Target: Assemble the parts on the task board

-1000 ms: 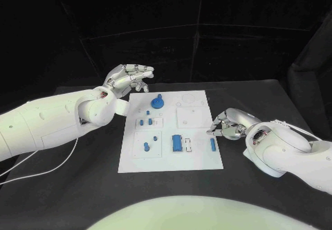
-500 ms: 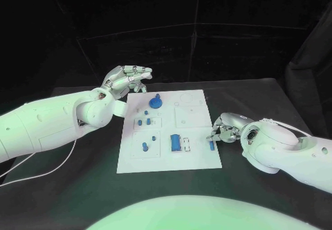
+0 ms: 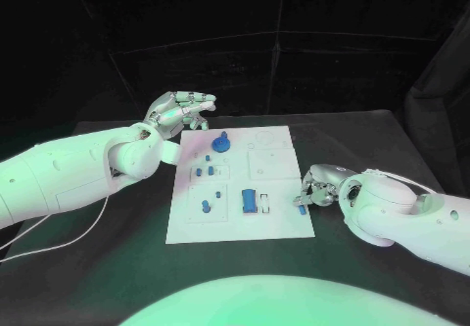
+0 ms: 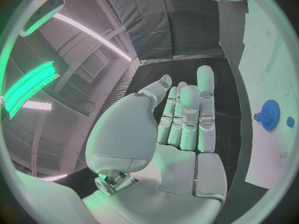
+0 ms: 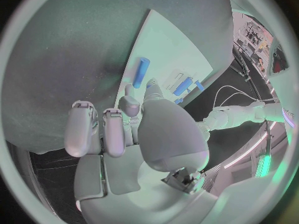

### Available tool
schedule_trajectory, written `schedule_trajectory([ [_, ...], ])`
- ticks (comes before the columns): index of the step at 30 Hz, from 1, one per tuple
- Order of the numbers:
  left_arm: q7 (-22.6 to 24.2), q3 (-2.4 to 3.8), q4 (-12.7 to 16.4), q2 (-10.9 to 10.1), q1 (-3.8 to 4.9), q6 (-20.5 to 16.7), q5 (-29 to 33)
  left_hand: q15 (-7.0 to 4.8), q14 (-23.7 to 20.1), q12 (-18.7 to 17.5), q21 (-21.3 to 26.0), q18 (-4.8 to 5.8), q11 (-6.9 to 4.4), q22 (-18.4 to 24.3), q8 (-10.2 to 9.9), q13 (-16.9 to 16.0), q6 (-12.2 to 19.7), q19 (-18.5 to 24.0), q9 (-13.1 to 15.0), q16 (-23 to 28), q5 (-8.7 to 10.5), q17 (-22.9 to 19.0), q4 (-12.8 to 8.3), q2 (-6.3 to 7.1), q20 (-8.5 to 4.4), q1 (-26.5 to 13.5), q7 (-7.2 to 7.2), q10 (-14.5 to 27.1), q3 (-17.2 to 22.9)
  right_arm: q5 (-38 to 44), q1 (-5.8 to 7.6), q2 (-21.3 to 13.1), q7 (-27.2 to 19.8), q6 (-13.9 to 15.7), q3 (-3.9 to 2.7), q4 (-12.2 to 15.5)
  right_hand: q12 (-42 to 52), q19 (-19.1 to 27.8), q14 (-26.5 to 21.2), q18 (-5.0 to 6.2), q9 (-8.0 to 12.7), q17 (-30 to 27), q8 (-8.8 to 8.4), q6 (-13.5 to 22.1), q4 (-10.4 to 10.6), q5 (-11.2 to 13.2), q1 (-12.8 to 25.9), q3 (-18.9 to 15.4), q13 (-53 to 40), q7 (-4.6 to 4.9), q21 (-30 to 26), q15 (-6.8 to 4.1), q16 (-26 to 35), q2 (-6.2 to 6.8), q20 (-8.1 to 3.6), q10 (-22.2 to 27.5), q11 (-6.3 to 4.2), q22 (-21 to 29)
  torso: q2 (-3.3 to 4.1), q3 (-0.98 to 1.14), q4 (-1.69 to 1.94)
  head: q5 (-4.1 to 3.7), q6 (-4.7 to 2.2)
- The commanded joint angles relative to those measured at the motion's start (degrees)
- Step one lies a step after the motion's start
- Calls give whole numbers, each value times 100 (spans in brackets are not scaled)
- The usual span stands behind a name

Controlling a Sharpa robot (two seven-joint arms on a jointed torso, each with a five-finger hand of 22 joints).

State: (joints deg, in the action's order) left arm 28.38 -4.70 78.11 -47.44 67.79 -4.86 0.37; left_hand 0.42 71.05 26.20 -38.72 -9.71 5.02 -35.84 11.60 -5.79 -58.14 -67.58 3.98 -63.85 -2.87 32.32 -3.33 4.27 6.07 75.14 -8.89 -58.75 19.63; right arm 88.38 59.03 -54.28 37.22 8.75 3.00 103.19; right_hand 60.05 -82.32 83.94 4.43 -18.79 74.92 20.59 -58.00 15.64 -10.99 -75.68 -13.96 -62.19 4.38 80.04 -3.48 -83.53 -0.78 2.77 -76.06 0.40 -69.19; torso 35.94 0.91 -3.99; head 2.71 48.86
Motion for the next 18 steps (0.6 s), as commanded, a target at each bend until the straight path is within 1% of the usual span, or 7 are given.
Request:
schedule_trajectory([
  [1, 30, 2, 3, -2, 8, 72, 14, 5, -49, 22, 18, -75, 0, 7, 21, -9, 31, 10, -2, 31, -3, -7, 4, -41, 24, 16, -10, 23, -26, 119, 0, 17, 52, -236, 0, 1, -18, 27, 351, -34, -24, 222, 44, -36, -8, 17, 9, -37, -9, -7, -10, -39, 39, 8, -25, 8, -45, -2, 0, 2, 1, 4, 4],
  [7, 24, 2, 4, -11, 8, 73, 14, 5, -49, 22, 18, -75, 0, 7, 21, -9, 31, 10, -2, 31, -3, -7, 4, -41, 24, 16, -10, 23, -26, 204, -12, 37, 59, -400, 0, -41, -37, 27, 351, -35, -124, 217, 76, -38, -110, -22, -167, -39, 1, -22, -13, -58, 49, 10, -46, 12, -63, -3, -2, -2, 0, 10, 13],
  [13, 16, 2, 6, -16, 8, 80, 14, 5, -49, 22, 18, -75, 0, 7, 21, -9, 31, 10, -2, 31, -3, -7, 4, -41, 24, 16, -10, 23, -26, 367, -25, 51, 65, -543, 0, -51, -49, 31, 349, -34, -166, 210, 80, -20, -166, -10, -238, -55, 8, -20, -20, -59, 57, 32, -50, 18, -63, 5, 2, 2, -3, 16, 21],
  [15, 15, 2, 4, -16, 8, 81, 14, 4, -58, 40, 29, -76, -2, 14, 31, -9, 32, 7, -1, 31, -3, -23, 4, -52, 24, 25, -8, 35, -44, 399, -33, 61, 67, -610, 1, -41, -54, 33, 351, -34, -200, 217, 90, -22, -221, -15, -312, -50, 10, -22, -24, -61, 56, 32, -52, 20, -66, 8, 0, 2, -5, 15, 23],
  [18, 13, 1, 3, -17, 8, 82, 14, 4, -58, 40, 29, -76, -2, 14, 31, -9, 32, 7, -1, 31, -3, -23, 4, -52, 24, 25, -8, 35, -44, 425, -45, 75, 67, -680, 1, -20, -61, 34, 353, -34, -249, 226, 102, -21, -345, -119, -486, -14, 9, -32, -26, -71, 55, 11, -59, 21, -77, 7, -1, 2, -3, 14, 22],
])
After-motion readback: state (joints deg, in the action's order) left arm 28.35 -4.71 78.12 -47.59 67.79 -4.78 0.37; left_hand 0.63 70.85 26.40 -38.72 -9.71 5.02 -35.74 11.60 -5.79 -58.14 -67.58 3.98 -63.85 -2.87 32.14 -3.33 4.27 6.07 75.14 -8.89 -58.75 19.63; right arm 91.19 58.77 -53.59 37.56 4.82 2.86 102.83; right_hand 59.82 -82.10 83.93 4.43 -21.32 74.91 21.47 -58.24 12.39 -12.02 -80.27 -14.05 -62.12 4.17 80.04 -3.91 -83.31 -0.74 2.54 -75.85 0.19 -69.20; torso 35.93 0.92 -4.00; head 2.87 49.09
